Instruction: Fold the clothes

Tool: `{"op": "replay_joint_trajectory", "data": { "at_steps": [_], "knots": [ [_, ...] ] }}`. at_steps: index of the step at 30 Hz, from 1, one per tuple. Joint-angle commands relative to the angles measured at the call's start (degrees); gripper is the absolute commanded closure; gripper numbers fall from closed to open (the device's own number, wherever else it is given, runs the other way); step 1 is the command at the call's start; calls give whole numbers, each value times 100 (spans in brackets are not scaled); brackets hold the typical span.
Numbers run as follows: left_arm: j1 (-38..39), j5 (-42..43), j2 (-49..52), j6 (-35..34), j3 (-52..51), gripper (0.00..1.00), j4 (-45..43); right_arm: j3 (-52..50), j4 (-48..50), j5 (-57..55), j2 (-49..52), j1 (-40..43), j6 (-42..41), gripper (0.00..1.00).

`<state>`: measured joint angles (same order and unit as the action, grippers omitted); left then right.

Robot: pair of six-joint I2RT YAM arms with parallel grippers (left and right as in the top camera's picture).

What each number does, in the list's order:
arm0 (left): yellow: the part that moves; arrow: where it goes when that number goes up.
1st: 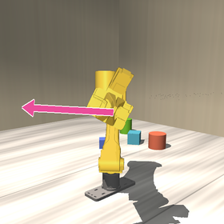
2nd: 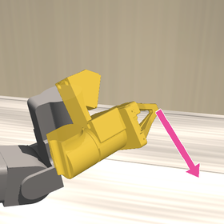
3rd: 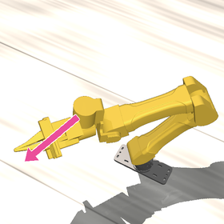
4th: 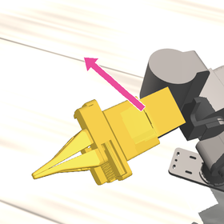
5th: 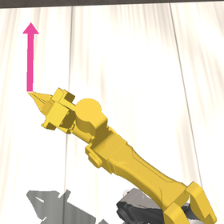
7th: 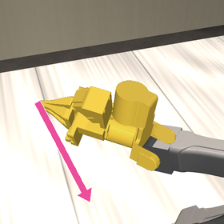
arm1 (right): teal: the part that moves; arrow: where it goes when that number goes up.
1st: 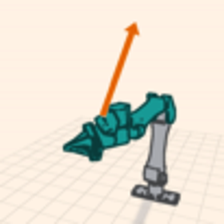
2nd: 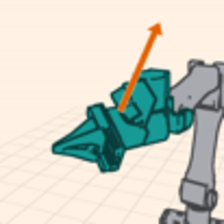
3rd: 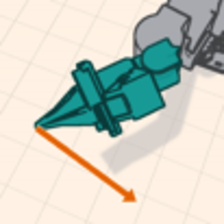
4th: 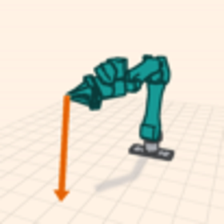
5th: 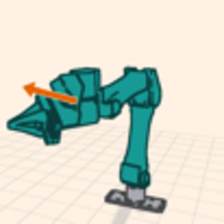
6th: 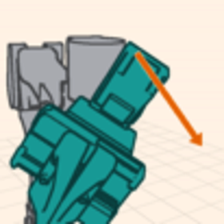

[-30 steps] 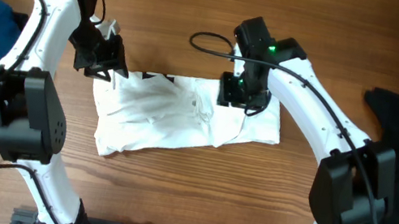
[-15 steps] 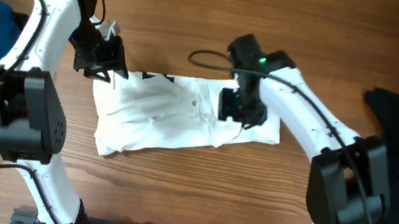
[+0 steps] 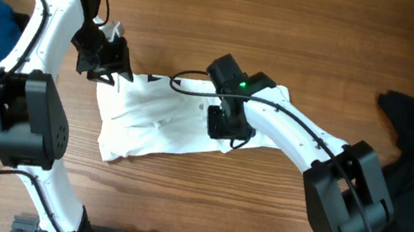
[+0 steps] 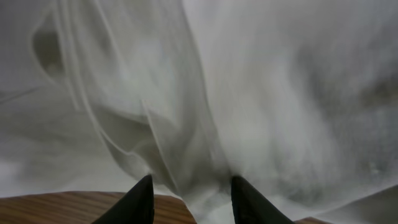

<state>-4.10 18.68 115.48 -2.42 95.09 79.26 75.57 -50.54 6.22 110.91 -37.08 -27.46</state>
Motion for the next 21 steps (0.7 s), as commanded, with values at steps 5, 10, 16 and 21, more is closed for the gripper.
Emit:
{"op": "replay_joint_trajectory", "data": {
  "at_steps": [5, 10, 16, 21],
  "knots": [
    [7, -15, -192, 7, -17, 56, 13, -166, 680, 732, 28, -94, 439, 96],
    [7, -15, -192, 7, -17, 56, 42, -133, 1121, 1558, 26, -295, 933, 95],
    [7, -15, -192, 7, -17, 54, 175, -133, 927, 1283, 24, -275, 981, 57],
    [7, -376, -192, 4, -17, 52, 409, -59, 520, 520, -400, -57, 778, 58]
  ]
}}
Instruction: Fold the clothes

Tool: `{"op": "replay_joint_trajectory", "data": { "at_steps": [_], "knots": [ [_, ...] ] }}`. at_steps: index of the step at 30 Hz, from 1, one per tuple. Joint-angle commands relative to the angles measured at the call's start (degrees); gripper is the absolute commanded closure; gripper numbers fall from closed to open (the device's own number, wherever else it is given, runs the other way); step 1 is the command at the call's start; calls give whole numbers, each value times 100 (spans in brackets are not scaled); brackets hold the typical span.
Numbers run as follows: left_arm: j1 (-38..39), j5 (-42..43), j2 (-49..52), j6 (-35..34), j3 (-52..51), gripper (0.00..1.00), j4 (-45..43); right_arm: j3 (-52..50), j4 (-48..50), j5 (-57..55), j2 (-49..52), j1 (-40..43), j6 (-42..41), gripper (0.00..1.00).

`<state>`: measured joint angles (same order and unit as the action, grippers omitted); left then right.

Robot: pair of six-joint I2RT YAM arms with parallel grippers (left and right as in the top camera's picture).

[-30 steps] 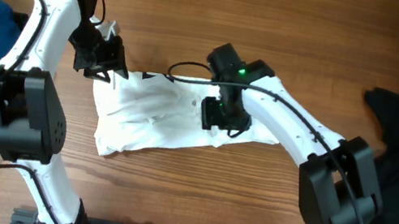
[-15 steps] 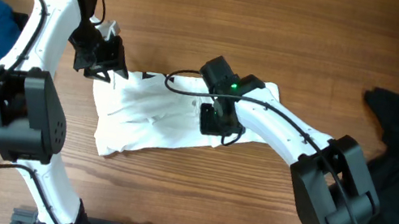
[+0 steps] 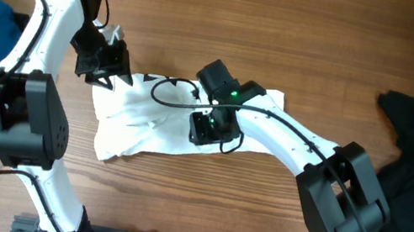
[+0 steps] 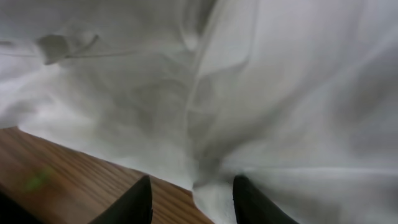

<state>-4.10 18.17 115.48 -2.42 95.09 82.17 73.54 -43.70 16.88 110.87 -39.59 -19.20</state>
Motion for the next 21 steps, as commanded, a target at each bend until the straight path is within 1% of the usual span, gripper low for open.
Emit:
{"op": "replay_joint_trajectory", "data": {
  "at_steps": [1, 3, 4, 5, 6, 7, 8, 9, 10, 11, 16, 18, 19, 21],
  "knots": [
    [7, -444, -192, 4, -26, 51, 177, 173, -249, -715, -595, 289, -48, 57],
    [7, -595, -192, 2, -39, 51, 232, 186, -350, -1038, -1082, 498, -48, 54],
    [7, -634, -192, 2, -39, 50, 234, 186, -374, -1169, -1290, 605, -48, 49],
    [7, -636, -192, 2, -46, 42, 227, 186, -391, -1279, -1545, 772, -44, 41],
    [7, -654, -192, 0, -59, 39, 225, 186, -400, -1300, -1692, 909, -42, 35],
    [7, -695, -192, -2, -79, 38, 216, 186, -422, -1290, -1799, 1034, -44, 34],
    [7, -833, -192, -52, -129, 37, 184, 186, -476, -1276, -1869, 1137, -44, 34],
    [7, -1172, -192, -256, -236, 34, 103, 186, -566, -1281, -1906, 1241, -37, 34],
    [7, -1351, -192, -376, -313, 31, 44, 186, -649, -1281, -1906, 1309, -28, 34],
    [7, -1561, -192, -575, -470, 26, -83, 181, -719, -1281, -1891, 1368, -28, 33],
    [7, -1458, -190, -754, -1257, 24, -619, 177, -844, -1285, -1755, 1434, 109, 32],
    [7, -1453, -190, -885, -1665, 19, -1019, 177, -841, -1287, -1729, 1434, 105, 32],
    [7, -1408, -190, -903, -1836, 18, -1215, 177, -841, -1311, -1729, 1434, 111, 32],
    [7, -907, -190, -898, -2277, 17, -1762, 177, -841, -1349, -1729, 1440, 111, 32]
  ]
}}
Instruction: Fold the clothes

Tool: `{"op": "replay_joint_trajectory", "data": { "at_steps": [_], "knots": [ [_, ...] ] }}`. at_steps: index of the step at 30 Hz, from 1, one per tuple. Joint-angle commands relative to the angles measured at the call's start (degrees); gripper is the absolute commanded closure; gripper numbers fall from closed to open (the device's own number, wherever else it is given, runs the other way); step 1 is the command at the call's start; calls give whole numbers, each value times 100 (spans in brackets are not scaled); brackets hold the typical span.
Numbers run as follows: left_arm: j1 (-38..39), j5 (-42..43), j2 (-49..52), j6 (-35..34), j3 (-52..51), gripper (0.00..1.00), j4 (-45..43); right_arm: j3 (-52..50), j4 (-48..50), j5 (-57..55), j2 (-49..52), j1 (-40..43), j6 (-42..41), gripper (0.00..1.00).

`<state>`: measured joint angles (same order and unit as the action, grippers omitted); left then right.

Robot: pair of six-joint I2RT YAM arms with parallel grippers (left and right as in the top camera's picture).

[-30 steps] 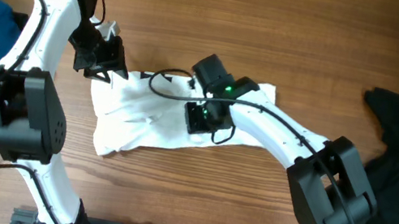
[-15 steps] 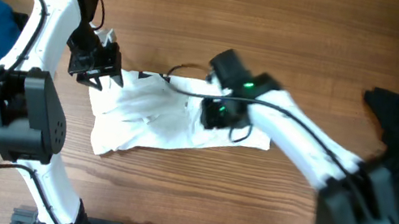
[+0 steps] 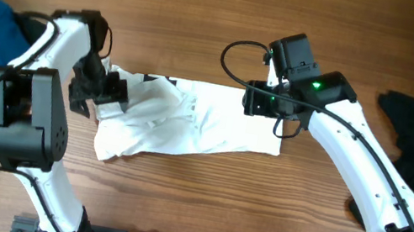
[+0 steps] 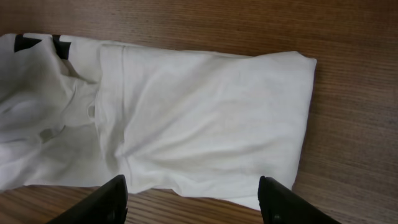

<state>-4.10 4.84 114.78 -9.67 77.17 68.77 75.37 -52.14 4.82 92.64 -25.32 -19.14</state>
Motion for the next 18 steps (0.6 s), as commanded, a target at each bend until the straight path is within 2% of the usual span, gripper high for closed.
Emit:
{"op": "replay_joint_trajectory", "data": {
  "at_steps": [1, 4, 5, 6, 7, 9, 10, 13, 18],
  "knots": [
    [9, 647, -120, -175, -686, 17, -697, -7, -2, -140, 94, 13, 103, 32],
    [13, 1156, -120, -173, -1088, 20, -1318, -7, -7, -138, 94, 13, 94, 32],
    [13, 1248, -120, -175, -1193, 27, -1445, -7, -9, -138, 94, 13, 92, 32],
    [11, 1252, -120, -175, -1231, 41, -1475, -7, -15, -138, 94, 13, 90, 32],
    [11, 1252, -120, -175, -1235, 63, -1480, -7, -26, -138, 94, 13, 90, 32],
    [9, 1250, -122, -173, -1220, 88, -1482, -7, -66, -142, 94, 13, 92, 33],
    [-7, 1252, -122, -173, -1196, 96, -1478, -7, -74, -142, 94, 13, 92, 33],
    [-186, 1217, -129, -192, -964, 96, -1276, -7, -85, -146, 94, 17, 90, 33],
    [-828, 369, -133, -457, 24, 96, -391, -7, -151, -439, 94, 42, -52, 33]
  ]
}}
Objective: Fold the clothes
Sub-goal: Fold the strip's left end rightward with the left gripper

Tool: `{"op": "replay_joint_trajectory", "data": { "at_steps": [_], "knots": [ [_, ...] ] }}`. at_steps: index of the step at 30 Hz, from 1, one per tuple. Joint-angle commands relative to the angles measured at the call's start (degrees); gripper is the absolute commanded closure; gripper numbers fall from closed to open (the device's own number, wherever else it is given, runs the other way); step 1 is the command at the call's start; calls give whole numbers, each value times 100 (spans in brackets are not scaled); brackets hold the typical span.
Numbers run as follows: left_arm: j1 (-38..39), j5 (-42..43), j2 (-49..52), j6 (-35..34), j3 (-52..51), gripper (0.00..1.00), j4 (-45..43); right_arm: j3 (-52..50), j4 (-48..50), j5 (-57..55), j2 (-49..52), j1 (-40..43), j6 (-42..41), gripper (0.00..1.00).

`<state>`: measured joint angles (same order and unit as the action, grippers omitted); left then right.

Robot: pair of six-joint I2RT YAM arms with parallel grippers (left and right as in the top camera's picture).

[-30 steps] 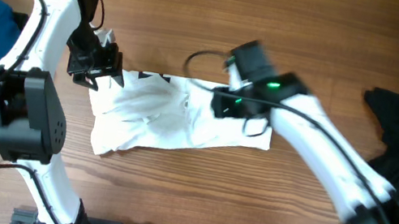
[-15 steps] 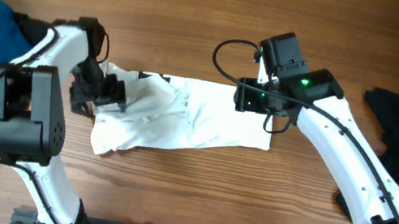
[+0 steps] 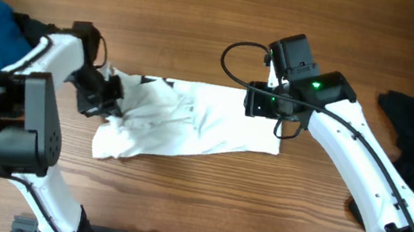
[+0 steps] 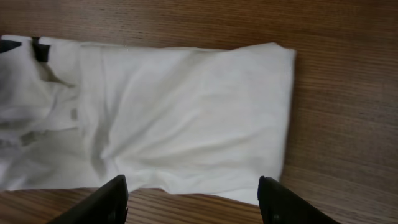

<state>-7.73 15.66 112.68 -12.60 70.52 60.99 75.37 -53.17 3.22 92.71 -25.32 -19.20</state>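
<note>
A white garment [image 3: 196, 127] lies crumpled lengthwise on the wooden table, its right part [image 4: 193, 118] flatter and its left end bunched. In the overhead view my left gripper [image 3: 101, 97] sits low at that left end, pinched on the cloth's edge. My right gripper [image 3: 264, 105] hovers over the garment's right part. In the right wrist view the right gripper [image 4: 196, 202] is wide open with nothing between its fingers [image 4: 112, 199], and the garment's near edge lies below.
A heap of blue clothes lies at the table's left edge. A pile of black clothes lies at the right edge. Bare wood [image 3: 224, 17] runs behind and in front of the white garment.
My left gripper has shifted a little toward the front with the garment's left end. The cloth has slid slightly leftward under the right gripper, which stays open in the same place.
At first my left gripper held the garment's upper left corner while the right was low and shut on cloth in the middle. The right then stood further left with the cloth. Later it was open over the right part, and the left sat lower at the left end.
</note>
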Motion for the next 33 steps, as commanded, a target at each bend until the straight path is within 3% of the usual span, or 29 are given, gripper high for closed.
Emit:
{"op": "replay_joint_trajectory", "data": {
  "at_steps": [1, 5, 9, 12, 19, 24, 33],
  "knots": [
    [-581, -807, 76, -166, 907, 96, 542, -7, -57, -280, 87, 68, -48, 33],
    [-960, -1040, 76, -339, 1849, 96, 1167, -7, -111, -280, 87, 302, -94, 33],
    [-802, -949, 15, -442, 2406, 96, 1832, -7, -111, -280, 87, 577, -37, 33],
    [-98, -588, -210, -494, 2430, 96, 2116, -7, -136, -278, 87, 765, -33, 33],
    [1937, -621, -393, -1211, 2632, 96, 1834, -7, -254, -278, 87, 778, -26, 33],
    [3250, -1436, -393, -1834, 2629, 96, 1167, -7, -382, -278, 114, 778, 50, 33],
    [4037, -1423, -348, -1834, 2623, 90, 728, -7, -483, -146, 295, 778, 116, 33]
  ]
}}
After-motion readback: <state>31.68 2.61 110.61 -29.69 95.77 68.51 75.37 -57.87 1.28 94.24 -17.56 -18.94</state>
